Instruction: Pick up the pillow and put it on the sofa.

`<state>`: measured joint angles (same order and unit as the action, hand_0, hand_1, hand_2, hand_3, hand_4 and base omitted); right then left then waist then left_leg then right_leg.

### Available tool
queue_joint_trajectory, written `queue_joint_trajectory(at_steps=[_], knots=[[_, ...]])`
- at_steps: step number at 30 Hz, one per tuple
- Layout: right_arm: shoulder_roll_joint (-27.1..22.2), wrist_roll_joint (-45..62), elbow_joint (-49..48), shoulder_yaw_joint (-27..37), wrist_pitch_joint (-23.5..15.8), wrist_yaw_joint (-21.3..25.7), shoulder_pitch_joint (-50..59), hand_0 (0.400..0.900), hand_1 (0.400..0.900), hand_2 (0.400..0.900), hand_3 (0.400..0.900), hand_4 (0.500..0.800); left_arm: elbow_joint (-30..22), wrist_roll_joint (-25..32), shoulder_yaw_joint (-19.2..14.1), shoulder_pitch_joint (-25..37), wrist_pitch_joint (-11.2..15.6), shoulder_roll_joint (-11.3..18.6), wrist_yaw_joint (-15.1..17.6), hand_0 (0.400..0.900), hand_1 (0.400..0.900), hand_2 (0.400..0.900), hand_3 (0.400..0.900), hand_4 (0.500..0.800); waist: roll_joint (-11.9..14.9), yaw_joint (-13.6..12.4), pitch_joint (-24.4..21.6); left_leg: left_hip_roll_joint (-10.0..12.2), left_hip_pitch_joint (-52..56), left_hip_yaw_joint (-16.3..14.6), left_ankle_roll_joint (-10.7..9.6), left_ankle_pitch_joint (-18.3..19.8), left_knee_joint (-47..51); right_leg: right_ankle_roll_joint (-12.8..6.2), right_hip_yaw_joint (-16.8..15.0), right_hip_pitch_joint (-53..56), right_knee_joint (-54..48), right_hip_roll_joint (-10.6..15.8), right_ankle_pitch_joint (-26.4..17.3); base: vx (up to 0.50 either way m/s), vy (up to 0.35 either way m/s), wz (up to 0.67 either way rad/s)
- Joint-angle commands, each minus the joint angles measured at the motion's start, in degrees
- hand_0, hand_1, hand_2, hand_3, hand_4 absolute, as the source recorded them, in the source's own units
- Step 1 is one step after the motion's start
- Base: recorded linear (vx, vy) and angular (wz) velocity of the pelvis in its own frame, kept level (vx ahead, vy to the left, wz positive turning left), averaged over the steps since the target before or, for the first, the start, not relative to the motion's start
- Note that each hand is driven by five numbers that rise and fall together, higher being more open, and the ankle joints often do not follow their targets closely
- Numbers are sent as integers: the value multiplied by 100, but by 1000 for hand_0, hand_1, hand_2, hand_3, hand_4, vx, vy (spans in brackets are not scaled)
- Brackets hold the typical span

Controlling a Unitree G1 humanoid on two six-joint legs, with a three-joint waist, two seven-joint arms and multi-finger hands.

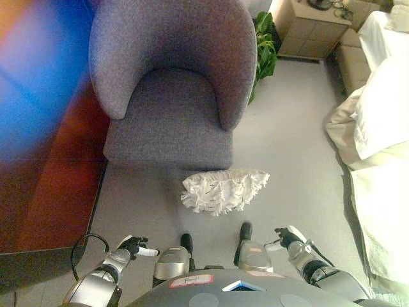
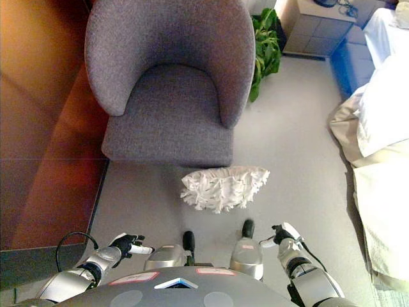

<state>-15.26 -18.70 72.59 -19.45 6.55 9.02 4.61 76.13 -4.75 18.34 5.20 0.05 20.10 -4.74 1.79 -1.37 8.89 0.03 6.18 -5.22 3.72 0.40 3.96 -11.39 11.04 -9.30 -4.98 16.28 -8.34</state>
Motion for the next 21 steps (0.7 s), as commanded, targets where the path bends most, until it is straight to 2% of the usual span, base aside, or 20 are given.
queue_joint_trajectory(at_steps=[1, 3, 5, 7, 8, 9, 10, 11, 12, 13, 15, 16, 18, 19, 20, 21], knots=[[-485, -363, -99, 135, -438, 459, 319, 900, 900, 900, 900, 800, -88, -139, -12, -13, 102, 160, 337, 900, 900, 900, 900, 800, 105, 75, 271, 535, -24, 294, -280, 502, -633, 138, -459, -411, 605, 99, -612, 491, -381, 43], [-527, -498, -180, 100, -465, 638, 322, 900, 900, 900, 900, 800, -115, -138, -47, -58, 139, 166, 437, 900, 900, 900, 900, 800, 252, 168, 274, 712, 165, 300, -377, 744, -872, 99, -509, -413, 563, 131, -731, 534, -423, 84], [-583, -602, -340, 118, -232, 865, 269, 900, 900, 900, 900, 800, -217, -131, -39, -123, 149, 138, 608, 900, 900, 900, 900, 800, 317, 317, 253, 964, 301, 573, -483, 924, -1084, 113, -997, -279, 988, -36, -495, 492, -428, 119], [-651, -446, -455, 73, -168, 1006, 278, 900, 900, 900, 900, 800, -288, 48, -103, -137, 188, 123, 614, 900, 900, 900, 900, 800, 286, 363, 234, 1190, 488, 509, -595, 853, -1020, 118, -877, -332, 1339, -115, -275, 297, -306, 58], [-717, -586, -528, 38, -240, 1084, 374, 900, 900, 900, 900, 800, -280, 197, -141, -110, 183, 73, 619, 900, 900, 900, 900, 800, 255, 380, 191, 1350, 659, 430, -729, 682, -917, 161, -702, -359, 1385, -114, -233, 264, -281, 30], [-770, -618, -587, -16, -225, 1033, 464, 900, 900, 900, 900, 800, -274, 245, -170, -95, 204, 29, 623, 900, 900, 900, 900, 800, 194, 380, 159, 1508, 675, 419, -844, 338, -886, 237, -633, -363, 1407, -196, -163, 272, -356, 29], [-844, -659, -636, -76, -213, 985, 545, 900, 900, 900, 900, 800, -263, 163, -214, -58, 273, 9, 589, 900, 900, 900, 900, 800, 155, 353, 117, 1642, 474, 472, -923, -118, -1038, 357, -635, -316, 1368, -335, -48, 203, -351, 29], [-929, -627, -668, -142, -205, 954, 630, 900, 900, 900, 900, 800, -276, 120, -224, -22, 334, 6, 530, 900, 900, 900, 900, 800, 179, 333, 108, 1723, 222, 490, -942, -368, -1363, 445, -594, -255, 1292, -401, 8, 179, -356, 23], [-1018, -598, -712, -212, -167, 860, 746, 900, 900, 900, 900, 800, -298, 138, -201, 9, 358, -19, 542, 900, 900, 900, 900, 800, 214, 298, 127, 1668, -8, 553, -902, -376, -1627, 510, -525, -204, 1227, -431, 42, 178, -352, -2], [-1137, -582, -757, -292, -117, 740, 892, 900, 900, 900, 900, 800, -324, 198, -171, 46, 367, -50, 632, 900, 900, 900, 900, 800, 237, 202, 182, 1509, -278, 654, -847, -372, -1778, 594, -464, -121, 1174, -490, 121, 141, -292, -20], [-1350, -461, -715, -385, -79, 675, 1277, 900, 900, 900, 900, 800, -340, 348, -123, 154, 513, -48, 740, 900, 900, 900, 900, 800, 184, 36, 382, 1122, -683, 776, -763, -120, -1750, 622, -411, 5, 1132, -606, 234, 63, -180, -26], [-1439, -406, -652, -422, -12, 613, 1531, 900, 900, 900, 900, 800, -357, 435, -66, 236, 577, -28, 779, 900, 900, 900, 900, 800, 145, -21, 475, 924, -908, 772, -732, -132, -1518, 622, -399, 11, 1109, -653, 264, 3, -71, -12], [-1441, -404, -647, -423, -13, 612, 1542, 900, 900, 900, 900, 800, -353, 437, -68, 244, 578, -31, 779, 900, 900, 900, 900, 800, 142, -21, 484, 924, -903, 771, -731, -126, -1520, 621, -400, 12, 1116, -653, 273, -54, -31, 0], [-1590, -191, -540, -550, 229, 468, 2085, 900, 900, 900, 900, 800, -485, 566, 106, 522, 564, 44, 795, 900, 900, 900, 900, 800, -33, -217, 802, 764, -1516, 749, -867, -616, -1115, 642, -314, 55, 1065, -816, 362, -154, -111, -14], [-1670, 13, -444, -677, 416, 196, 2520, 900, 900, 900, 900, 800, -515, 614, 231, 721, 530, 82, 777, 900, 900, 900, 900, 800, -95, -405, 982, 644, -1880, 873, -887, -812, -918, 694, -272, 130, 966, -880, 450, -143, -126, -17], [-1692, 71, -422, -666, 398, 32, 2647, 900, 900, 900, 900, 800, -543, 595, 252, 768, 457, 107, 759, 900, 900, 900, 900, 800, -103, -441, 1023, 639, -1913, 870, -874, -800, -904, 716, -200, 157, 958, -873, 503, -29, -63, -18]])
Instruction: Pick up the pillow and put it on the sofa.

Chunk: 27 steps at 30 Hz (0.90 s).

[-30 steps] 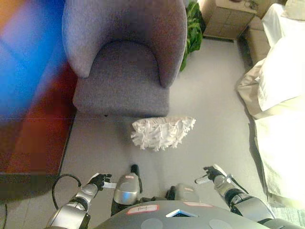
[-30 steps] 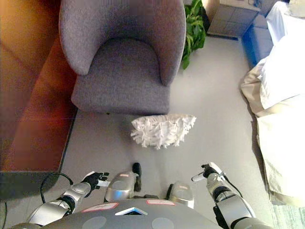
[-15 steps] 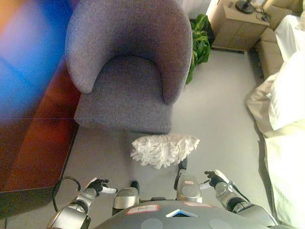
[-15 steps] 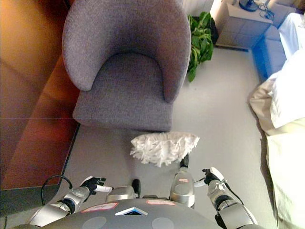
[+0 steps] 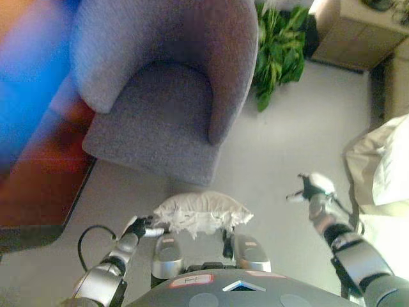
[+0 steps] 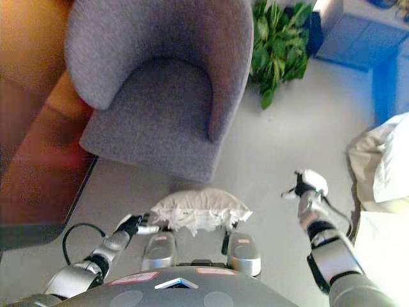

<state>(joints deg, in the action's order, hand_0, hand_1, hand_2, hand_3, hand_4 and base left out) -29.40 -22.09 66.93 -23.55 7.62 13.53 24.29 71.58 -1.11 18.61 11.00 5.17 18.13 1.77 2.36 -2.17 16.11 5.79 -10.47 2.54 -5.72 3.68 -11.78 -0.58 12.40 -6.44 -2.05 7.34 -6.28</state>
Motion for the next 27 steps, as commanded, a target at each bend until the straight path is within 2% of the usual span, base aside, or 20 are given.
queue_joint_trajectory(at_steps=[1, 4, 10, 16, 27], knots=[[-293, 377, 130, -307, 318, -619, 809, 900, 900, 900, 900, 800, -105, 254, 237, 223, -84, 355, 81, 900, 900, 900, 900, 800, -165, -374, 305, 39, -225, 103, 93, -1079, 721, -359, -276, -156, 683, 39, 331, 14, -4, -5], [-423, 383, 196, -496, 329, -1112, 1281, 900, 900, 900, 900, 800, -141, 514, 318, 441, -73, 452, 41, 900, 900, 900, 900, 800, -287, -397, 389, 24, -338, 161, 130, -1033, 769, -322, -162, -508, 982, 101, 441, -50, 45, 6], [-495, 602, 303, -847, 602, -1546, 2154, 900, 900, 900, 900, 800, -267, 811, 495, 684, -97, 470, 85, 900, 900, 900, 900, 800, -549, -484, 767, -160, -1029, 225, 202, -875, 67, -251, -195, -1374, 1896, 308, 620, -120, 74, 14], [-295, 806, 199, -1023, 725, -2221, 2496, 900, 900, 900, 900, 800, -307, 925, 510, 683, -42, 485, 55, 900, 900, 900, 900, 800, -630, -567, 1010, -345, -1438, 310, 313, -591, -612, -160, -291, -1715, 2486, 416, 868, -55, 88, 2], [217, 1120, 207, -1010, 1124, -2542, 2749, 900, 900, 900, 900, 800, -436, 1076, 556, 755, 47, 383, 117, 900, 900, 900, 900, 800, -741, -703, 1311, -474, -1923, 196, 415, -267, -1394, -87, -378, -2106, 3268, 553, 1167, -31, 69, 2]])
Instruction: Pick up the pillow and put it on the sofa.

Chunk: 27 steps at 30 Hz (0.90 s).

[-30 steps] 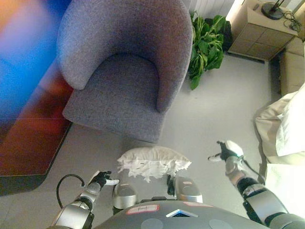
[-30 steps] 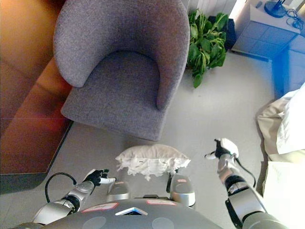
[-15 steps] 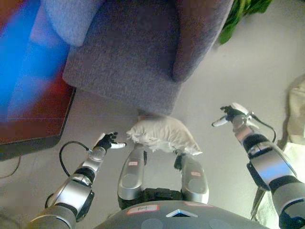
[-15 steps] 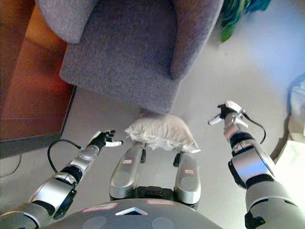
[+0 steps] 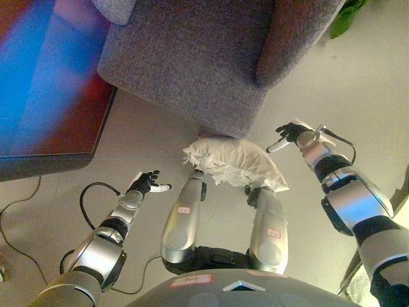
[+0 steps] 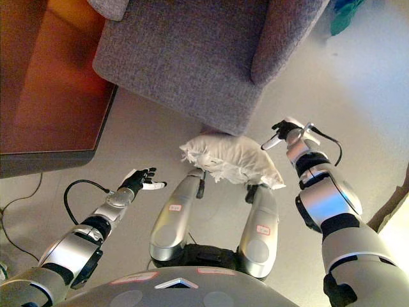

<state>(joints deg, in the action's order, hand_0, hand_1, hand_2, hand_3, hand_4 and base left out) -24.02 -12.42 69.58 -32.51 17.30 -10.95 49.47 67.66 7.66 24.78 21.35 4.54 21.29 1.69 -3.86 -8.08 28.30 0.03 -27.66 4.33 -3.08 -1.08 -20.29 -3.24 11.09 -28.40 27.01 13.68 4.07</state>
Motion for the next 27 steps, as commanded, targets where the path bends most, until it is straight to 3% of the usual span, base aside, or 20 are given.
queue_joint_trajectory(at_steps=[1, 15, 26, 27], knots=[[-297, 159, -56, -130, 228, -150, 246, 900, 900, 900, 900, 800, -38, 201, -63, -276, 128, 54, 134, 900, 900, 900, 900, 800, -127, -118, 112, 89, -229, 16, 151, 216, -572, 186, -254, 72, 385, -83, 136, -27, 39, 3], [-273, 102, 93, -274, 641, -128, 594, 900, 900, 900, 900, 800, -379, 808, -45, -247, 227, -27, 210, 900, 900, 900, 900, 800, -353, -207, 150, -27, -972, -82, 238, 287, -908, 205, -312, -705, 760, 5, 136, -54, 55, 3], [-592, -119, 52, -438, 578, -202, 1083, 900, 900, 900, 900, 800, -652, 1149, -58, -514, 233, -18, 294, 900, 900, 900, 900, 800, -493, -336, 150, -56, -2087, -102, 416, 683, -2037, 322, -450, -1874, 1859, 74, 427, -63, 32, 1], [-609, -121, 24, -480, 596, -181, 1084, 900, 900, 900, 900, 800, -683, 1206, -37, -599, 235, -19, 293, 900, 900, 900, 900, 800, -508, -347, 150, -68, -2121, -96, 408, 936, -2275, 279, -518, -1925, 2085, 70, 645, 28, 4, 3]])
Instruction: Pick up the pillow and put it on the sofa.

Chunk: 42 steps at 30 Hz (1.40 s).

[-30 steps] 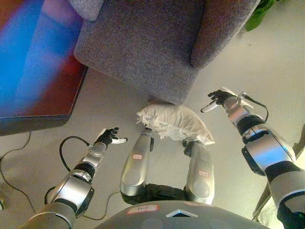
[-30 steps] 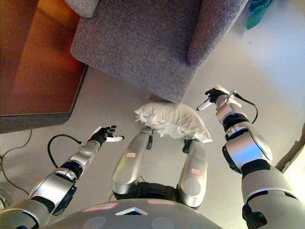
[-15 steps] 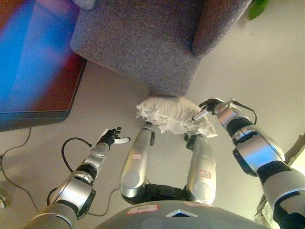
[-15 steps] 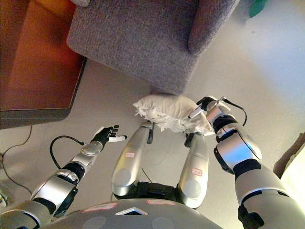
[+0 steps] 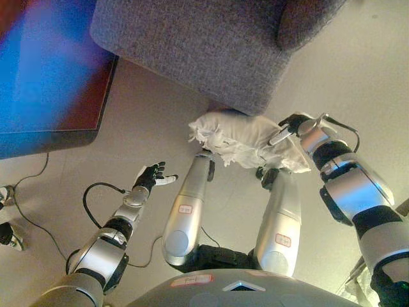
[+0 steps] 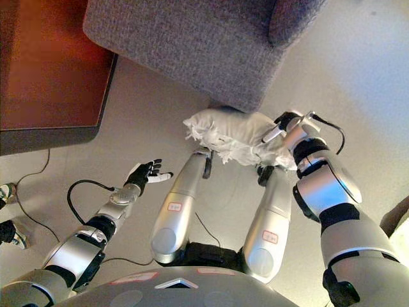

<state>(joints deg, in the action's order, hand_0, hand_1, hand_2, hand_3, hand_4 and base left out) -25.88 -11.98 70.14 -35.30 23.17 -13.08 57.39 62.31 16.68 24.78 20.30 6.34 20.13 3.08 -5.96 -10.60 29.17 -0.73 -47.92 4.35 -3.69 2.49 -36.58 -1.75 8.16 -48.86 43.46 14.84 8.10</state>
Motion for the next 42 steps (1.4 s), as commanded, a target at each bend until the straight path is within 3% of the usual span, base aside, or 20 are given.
queue_joint_trajectory(at_steps=[1, 13, 24, 25, 26, 27, 34, 42], knots=[[-439, -170, -38, -226, 23, 57, 341, 900, 900, 900, 900, 800, -154, 335, -38, -514, 59, 102, 143, 900, 900, 900, 900, 800, -310, -104, 62, 5, -169, -96, 481, 597, -707, 133, -238, 41, 496, -47, 252, 32, 10, 1], [-644, -170, -100, -514, 270, -84, 1006, 900, 900, 900, 900, 800, -263, 688, -21, -918, 381, 89, 85, 900, 900, 900, 900, 800, -573, -225, 62, -123, -1187, -67, 541, 762, -1436, 207, -496, -1045, 1258, -80, 414, -29, 46, 3], [-646, -37, -22, -554, 131, -533, 1189, 900, 900, 900, 900, 800, -408, 865, -44, -1148, 619, 116, -20, 900, 900, 900, 900, 800, -693, -318, 62, -189, -1592, -54, 504, 851, -1854, 247, -527, -1454, 1623, -60, 487, -4, 19, 1], [-650, 17, -10, -547, 77, -552, 1206, 722, 722, 722, 722, 693, -415, 873, -41, -1153, 637, 117, -24, 900, 900, 900, 900, 800, -703, -323, 62, -196, -1610, -59, 504, 863, -1886, 253, -526, -1476, 1649, -52, 495, 0, 0, 0], [-658, 32, -5, -528, -8, -536, 1217, 722, 722, 722, 722, 693, -423, 884, -39, -1160, 654, 117, -22, 900, 900, 900, 900, 800, -714, -324, 62, -199, -1641, -67, 501, 880, -1937, 263, -529, -1510, 1685, -43, 505, 0, 0, 0], [-659, 43, -17, -515, -33, -546, 1225, 400, 400, 400, 400, 500, -432, 887, -44, -1169, 668, 117, -20, 900, 900, 900, 900, 800, -718, -326, 62, -200, -1659, -73, 494, 889, -1965, 267, -528, -1528, 1709, -38, 514, 0, 0, 0], [-809, 211, -158, -465, -465, -383, 1078, 400, 400, 400, 400, 500, -496, 924, -98, -1326, 739, 163, 8, 900, 900, 900, 900, 800, -692, -322, 62, -155, -1658, -65, 470, 892, -2006, 277, -485, -1497, 1704, -46, 509, 20, 4, -3], [-972, 235, -266, -479, -687, -294, 1083, 400, 400, 400, 400, 500, -447, 951, -143, -1409, 794, 210, 1, 900, 900, 900, 900, 800, -662, -308, 62, -76, -1512, -72, 436, 840, -1896, 280, -428, -1333, 1614, -56, 487, 4, 0, 0]])
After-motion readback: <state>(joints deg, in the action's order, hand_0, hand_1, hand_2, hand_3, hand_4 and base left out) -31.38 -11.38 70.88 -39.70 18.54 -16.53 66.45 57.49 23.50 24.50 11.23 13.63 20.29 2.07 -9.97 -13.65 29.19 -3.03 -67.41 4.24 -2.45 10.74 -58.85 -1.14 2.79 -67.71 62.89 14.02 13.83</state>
